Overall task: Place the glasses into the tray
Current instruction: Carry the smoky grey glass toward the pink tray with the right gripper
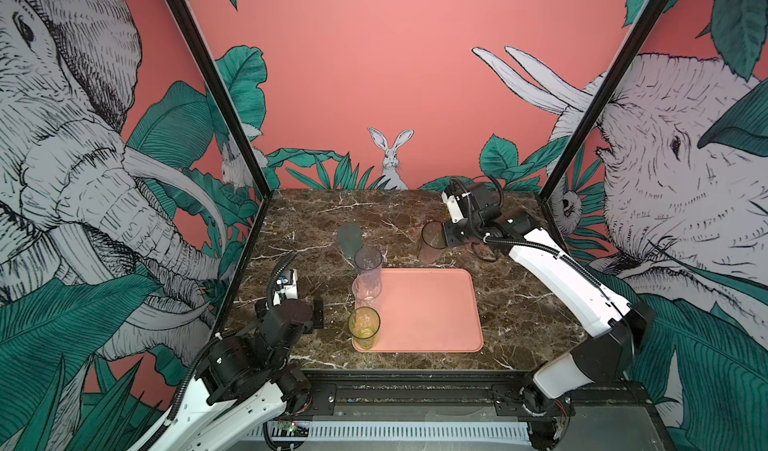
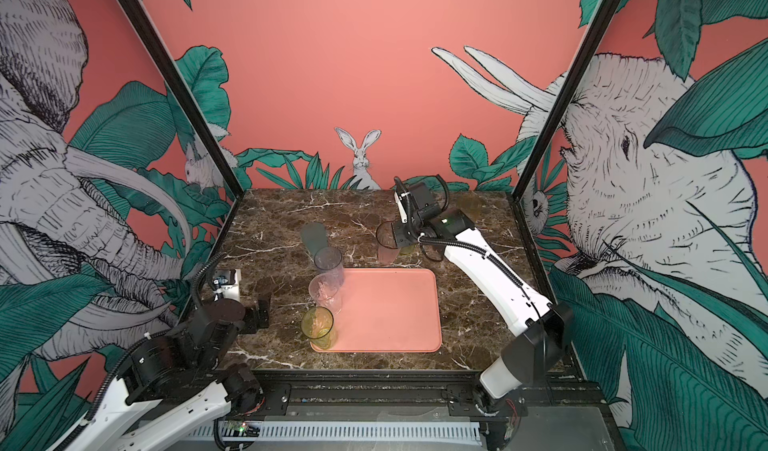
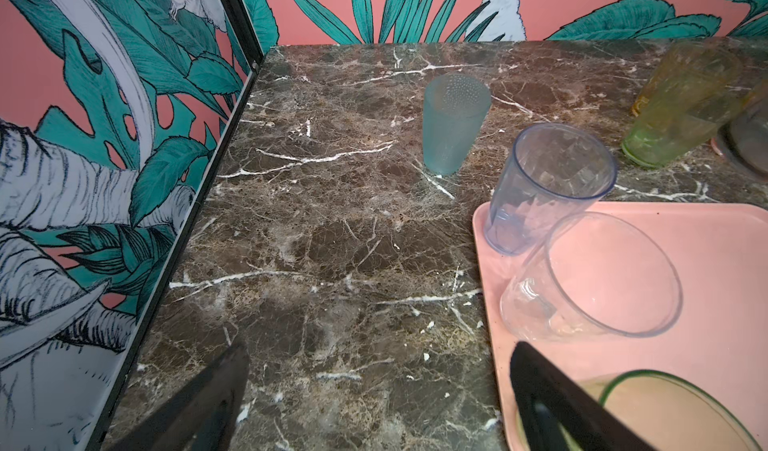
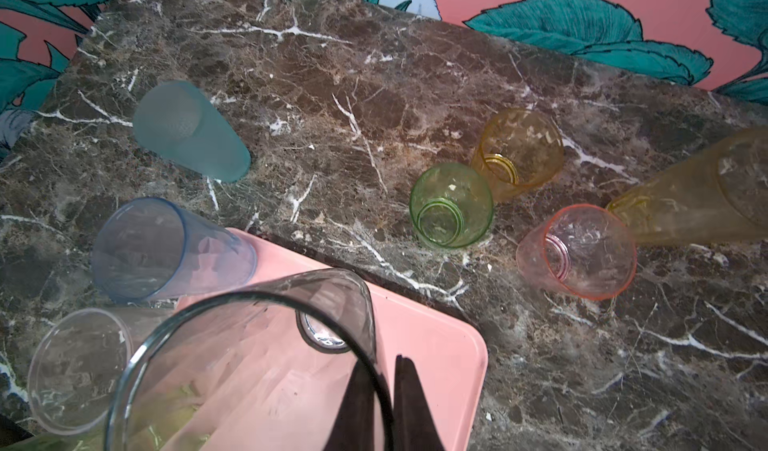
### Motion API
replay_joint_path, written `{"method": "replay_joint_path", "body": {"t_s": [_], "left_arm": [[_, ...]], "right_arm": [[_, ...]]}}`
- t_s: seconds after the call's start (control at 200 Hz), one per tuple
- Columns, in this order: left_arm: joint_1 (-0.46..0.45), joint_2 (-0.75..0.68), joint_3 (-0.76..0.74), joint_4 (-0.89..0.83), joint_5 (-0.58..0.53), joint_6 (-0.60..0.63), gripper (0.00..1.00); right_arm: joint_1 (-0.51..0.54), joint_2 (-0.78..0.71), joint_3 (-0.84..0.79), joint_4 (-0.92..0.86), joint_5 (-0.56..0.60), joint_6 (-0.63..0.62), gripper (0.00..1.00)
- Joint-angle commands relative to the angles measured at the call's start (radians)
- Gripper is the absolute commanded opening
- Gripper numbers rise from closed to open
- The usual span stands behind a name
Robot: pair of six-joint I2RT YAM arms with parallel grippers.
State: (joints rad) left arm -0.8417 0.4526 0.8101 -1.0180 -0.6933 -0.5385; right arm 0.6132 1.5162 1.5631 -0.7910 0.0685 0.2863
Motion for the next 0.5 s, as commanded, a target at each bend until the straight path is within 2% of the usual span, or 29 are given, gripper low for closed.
{"method": "replay_joint_path", "body": {"t_s": [0.0,0.495], "left_arm": [[0.003,0.009,-0.012,0.01,-0.002,-0.003,0.99],[0.003,0.014,-0.015,0.012,-0.003,-0.002,0.99]], "right_arm": [[0.018,-0.047,-0.047,0.08,0.028,0.019,0.0],[0.093,-0.025,-0.18,0.169,0.026,0.043,0.0]]}}
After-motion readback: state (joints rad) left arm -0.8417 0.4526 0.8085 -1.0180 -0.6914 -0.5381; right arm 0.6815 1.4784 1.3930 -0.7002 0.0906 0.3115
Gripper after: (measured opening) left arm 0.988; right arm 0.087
